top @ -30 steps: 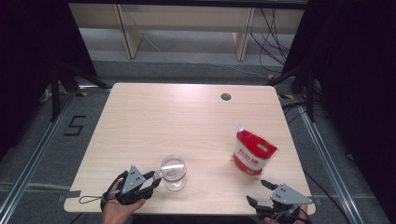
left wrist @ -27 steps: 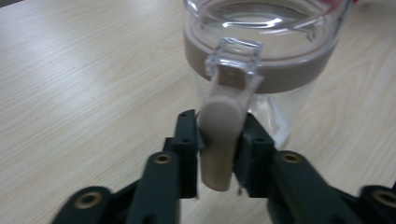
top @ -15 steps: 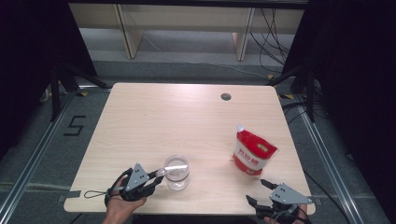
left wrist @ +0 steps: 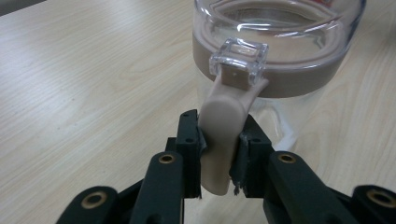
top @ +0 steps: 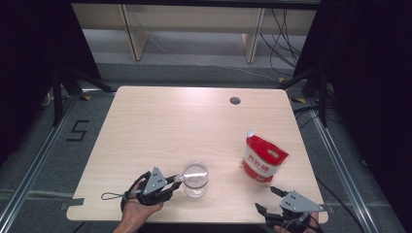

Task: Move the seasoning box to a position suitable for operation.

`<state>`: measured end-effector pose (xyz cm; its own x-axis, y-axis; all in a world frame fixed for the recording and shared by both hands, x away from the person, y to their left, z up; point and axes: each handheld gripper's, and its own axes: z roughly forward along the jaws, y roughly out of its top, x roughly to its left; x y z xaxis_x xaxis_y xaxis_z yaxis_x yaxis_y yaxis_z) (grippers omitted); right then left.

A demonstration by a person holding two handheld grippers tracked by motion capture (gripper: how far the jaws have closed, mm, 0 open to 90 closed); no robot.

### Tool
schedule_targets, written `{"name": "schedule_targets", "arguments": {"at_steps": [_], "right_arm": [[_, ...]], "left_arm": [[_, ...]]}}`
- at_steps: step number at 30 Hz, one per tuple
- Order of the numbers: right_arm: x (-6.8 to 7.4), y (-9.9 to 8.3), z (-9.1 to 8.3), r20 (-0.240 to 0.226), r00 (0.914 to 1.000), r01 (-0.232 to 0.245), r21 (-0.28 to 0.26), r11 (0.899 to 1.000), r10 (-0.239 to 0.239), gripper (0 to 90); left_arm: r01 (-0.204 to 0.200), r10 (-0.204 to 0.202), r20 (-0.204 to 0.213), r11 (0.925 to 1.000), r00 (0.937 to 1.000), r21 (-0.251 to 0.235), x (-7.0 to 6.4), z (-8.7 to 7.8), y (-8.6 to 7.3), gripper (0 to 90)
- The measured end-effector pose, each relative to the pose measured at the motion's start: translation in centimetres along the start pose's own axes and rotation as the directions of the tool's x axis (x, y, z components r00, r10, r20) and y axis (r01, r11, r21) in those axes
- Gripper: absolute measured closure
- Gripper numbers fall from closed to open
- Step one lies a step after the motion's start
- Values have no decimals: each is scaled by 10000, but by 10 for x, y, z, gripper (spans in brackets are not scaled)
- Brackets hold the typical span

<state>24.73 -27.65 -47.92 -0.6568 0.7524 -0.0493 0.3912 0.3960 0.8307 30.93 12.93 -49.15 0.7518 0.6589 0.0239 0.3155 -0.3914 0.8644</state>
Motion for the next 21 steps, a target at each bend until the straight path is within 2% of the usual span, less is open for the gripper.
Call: {"name": "schedule_targets", "arguments": {"at_steps": [1,3,4,7,8,9,10,13,15,19,21], "right_arm": [[-1,0,1,52,9997,251,-148,9996,-250,262],[-1,0,1,13,9998,204,-98,9997,-204,262],[-3,0,2,63,9988,490,-192,9986,-488,262],[-3,0,2,35,9988,486,-171,9987,-485,262],[-2,0,3,-83,9994,343,-169,9993,-344,262],[-3,1,3,-9,9984,572,-276,9980,-572,263],[-2,1,3,-107,9990,426,-216,9989,-429,263],[-2,1,2,-72,9992,389,-194,9991,-391,263],[-2,1,3,-75,9991,426,-233,9988,-427,262],[-2,1,2,-1,9988,498,-212,9985,-498,263],[-1,2,2,-92,9993,354,-172,9992,-355,263]], "left_arm": [[-82,82,21,10000,10000,26,0,1,1,739],[-9,10,129,10000,9999,-58,-2,4,2,739],[-170,171,123,9999,9998,-27,-2,5,3,739],[-148,149,257,9999,9996,-46,-6,9,4,739],[-346,345,366,9994,9987,26,-6,11,6,739],[-183,186,369,9998,9991,-85,-8,12,6,739],[-379,382,492,9993,9981,-76,-9,14,7,739],[-312,324,654,9993,9973,-186,-10,17,8,739],[-295,304,598,9994,9977,-166,-10,18,8,739],[-349,374,842,9989,9957,-309,-9,20,8,739],[-436,458,824,9986,9955,-287,-9,21,9,739]]}}
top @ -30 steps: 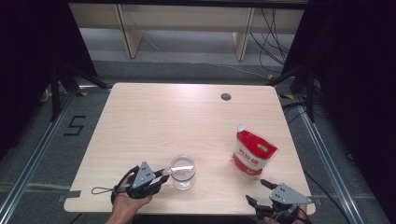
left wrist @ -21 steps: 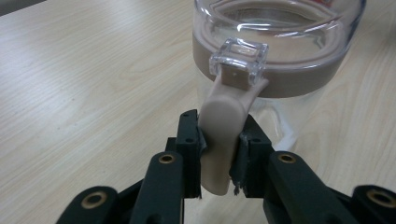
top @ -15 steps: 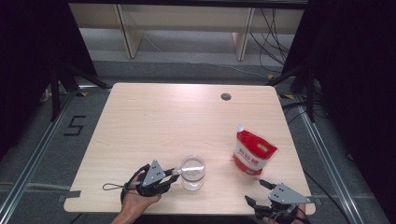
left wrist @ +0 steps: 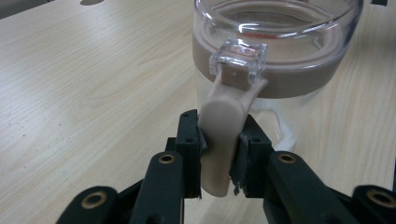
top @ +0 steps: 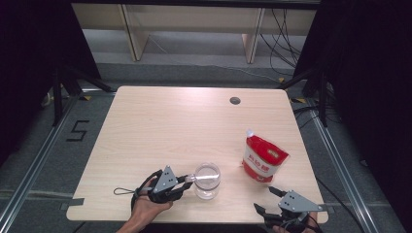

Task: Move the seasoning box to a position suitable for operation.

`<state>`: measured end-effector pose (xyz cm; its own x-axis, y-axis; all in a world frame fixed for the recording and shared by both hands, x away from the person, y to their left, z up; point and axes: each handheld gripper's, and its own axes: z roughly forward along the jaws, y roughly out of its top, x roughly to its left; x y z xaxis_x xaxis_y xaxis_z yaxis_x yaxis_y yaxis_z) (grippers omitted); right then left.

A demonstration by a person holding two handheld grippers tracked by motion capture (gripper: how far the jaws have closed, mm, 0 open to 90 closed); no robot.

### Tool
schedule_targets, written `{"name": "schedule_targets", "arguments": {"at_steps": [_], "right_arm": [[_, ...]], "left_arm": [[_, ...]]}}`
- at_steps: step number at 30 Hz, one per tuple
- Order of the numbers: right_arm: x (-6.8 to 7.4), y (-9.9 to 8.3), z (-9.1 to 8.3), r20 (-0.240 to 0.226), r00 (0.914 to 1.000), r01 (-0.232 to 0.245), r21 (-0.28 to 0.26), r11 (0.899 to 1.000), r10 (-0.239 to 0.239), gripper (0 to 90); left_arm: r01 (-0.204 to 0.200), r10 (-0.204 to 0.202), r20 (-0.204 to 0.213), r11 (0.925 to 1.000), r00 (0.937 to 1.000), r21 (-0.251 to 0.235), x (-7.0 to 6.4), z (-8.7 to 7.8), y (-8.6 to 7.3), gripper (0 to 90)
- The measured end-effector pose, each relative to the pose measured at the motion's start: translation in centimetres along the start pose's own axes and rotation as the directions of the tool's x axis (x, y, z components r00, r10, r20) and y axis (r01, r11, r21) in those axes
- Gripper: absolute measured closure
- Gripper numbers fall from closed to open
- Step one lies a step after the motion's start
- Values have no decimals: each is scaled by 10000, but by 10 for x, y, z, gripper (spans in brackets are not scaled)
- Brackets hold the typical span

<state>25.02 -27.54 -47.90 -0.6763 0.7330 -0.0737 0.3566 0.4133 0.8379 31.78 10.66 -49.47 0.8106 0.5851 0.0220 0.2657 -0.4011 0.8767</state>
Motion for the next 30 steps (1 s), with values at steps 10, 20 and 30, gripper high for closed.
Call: {"name": "schedule_targets", "arguments": {"at_steps": [10,20,30], "right_arm": [[2,0,0,-41,10000,-59,57,10000,59,262],[1,-1,0,-23,10000,93,-64,9999,-93,263],[0,-1,2,-125,9995,274,-96,9996,-275,262]], "left_arm": [[-150,154,223,9998,9996,-161,0,5,1,739],[596,-597,155,9982,9981,68,0,1,1,540],[864,-865,89,9962,9962,60,-5,-20,2,446]]}}
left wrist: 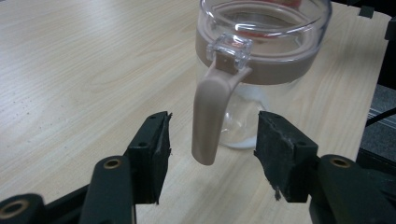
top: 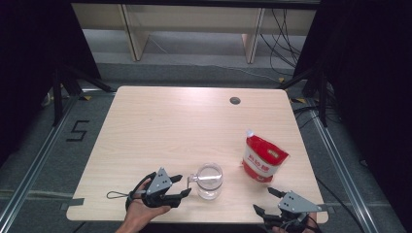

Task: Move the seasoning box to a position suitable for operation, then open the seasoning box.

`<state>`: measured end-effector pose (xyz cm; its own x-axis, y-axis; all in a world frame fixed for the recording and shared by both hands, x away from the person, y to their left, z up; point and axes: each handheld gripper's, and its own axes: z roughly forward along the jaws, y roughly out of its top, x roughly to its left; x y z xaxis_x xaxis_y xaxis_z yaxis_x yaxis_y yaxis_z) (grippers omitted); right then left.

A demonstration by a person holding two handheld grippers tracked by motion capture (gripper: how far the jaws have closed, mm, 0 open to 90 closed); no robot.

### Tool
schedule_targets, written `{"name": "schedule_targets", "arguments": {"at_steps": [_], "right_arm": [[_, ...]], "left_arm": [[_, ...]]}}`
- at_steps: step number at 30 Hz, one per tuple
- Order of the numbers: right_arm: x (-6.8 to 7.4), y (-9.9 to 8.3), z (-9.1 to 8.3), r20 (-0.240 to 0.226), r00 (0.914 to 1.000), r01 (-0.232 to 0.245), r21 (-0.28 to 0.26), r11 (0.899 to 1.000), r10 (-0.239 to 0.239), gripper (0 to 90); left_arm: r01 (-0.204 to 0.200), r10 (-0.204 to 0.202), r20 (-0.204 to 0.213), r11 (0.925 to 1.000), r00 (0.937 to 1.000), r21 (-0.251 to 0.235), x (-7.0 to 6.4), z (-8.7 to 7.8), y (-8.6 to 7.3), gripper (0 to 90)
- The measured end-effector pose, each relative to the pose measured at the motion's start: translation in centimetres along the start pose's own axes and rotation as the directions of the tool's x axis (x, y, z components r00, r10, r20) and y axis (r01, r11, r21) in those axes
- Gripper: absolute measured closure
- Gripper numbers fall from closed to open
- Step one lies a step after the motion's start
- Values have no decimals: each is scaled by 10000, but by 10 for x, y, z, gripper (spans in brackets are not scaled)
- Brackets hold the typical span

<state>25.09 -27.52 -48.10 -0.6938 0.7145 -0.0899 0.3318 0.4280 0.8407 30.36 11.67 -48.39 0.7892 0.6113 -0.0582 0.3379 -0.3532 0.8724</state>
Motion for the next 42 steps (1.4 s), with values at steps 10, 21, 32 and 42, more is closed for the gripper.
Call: {"name": "schedule_targets", "arguments": {"at_steps": [10,21,32,42], "right_arm": [[1,-1,0,-111,9998,-144,78,9999,144,262],[2,0,1,-102,9999,-13,53,10000,14,262],[0,0,2,-175,9998,-76,26,10000,76,263],[2,3,4,-437,9989,-192,-132,9997,186,267]], "left_arm": [[87,-88,35,9998,10000,162,1,-10,2,408],[4,-5,91,9999,10000,126,0,-17,10,411],[-237,245,224,9991,9994,-364,-1,-22,17,621],[-639,659,168,9926,9977,-1028,-2,-25,28,862]]}}
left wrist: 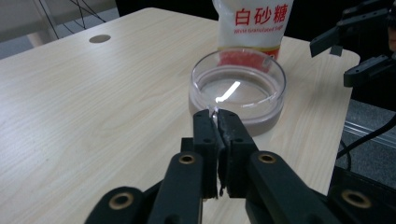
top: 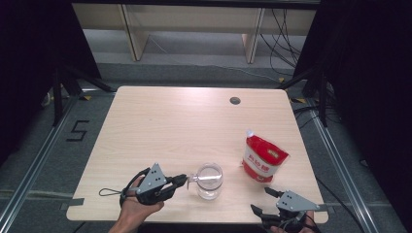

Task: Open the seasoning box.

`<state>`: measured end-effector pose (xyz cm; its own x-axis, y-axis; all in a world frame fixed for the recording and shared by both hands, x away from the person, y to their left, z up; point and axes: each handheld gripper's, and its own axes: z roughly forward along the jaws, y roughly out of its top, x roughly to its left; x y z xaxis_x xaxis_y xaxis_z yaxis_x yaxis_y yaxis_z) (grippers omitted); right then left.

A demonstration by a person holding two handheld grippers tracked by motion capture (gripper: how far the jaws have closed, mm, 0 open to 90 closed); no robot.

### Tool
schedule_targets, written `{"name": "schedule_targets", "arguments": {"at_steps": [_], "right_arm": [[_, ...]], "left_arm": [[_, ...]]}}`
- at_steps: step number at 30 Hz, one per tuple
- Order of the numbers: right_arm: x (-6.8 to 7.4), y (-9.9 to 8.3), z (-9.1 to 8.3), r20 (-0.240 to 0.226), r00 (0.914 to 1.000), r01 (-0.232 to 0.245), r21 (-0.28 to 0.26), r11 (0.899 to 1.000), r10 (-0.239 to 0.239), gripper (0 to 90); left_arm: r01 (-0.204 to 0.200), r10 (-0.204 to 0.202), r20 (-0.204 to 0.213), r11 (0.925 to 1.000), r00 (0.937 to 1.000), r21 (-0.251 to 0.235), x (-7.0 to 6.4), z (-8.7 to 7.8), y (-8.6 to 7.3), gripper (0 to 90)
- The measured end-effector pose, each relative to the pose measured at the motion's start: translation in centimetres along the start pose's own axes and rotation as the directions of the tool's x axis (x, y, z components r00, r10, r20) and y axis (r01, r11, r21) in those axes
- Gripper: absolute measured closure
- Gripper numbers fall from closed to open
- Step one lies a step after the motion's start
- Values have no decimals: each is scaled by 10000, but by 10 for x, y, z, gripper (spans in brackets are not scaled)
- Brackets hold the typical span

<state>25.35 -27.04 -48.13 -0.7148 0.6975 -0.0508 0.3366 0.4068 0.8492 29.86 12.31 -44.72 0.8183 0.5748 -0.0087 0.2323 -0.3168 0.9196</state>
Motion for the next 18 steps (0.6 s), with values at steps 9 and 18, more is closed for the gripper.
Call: {"name": "schedule_targets", "arguments": {"at_steps": [9,18], "right_arm": [[2,6,8,-360,9993,-82,-209,9997,75,268],[1,14,16,-728,9973,70,-457,9989,-103,303]], "left_arm": [[195,-194,203,9998,9996,-11,1,8,4,893],[290,-293,159,9995,9994,149,4,17,8,892]]}}
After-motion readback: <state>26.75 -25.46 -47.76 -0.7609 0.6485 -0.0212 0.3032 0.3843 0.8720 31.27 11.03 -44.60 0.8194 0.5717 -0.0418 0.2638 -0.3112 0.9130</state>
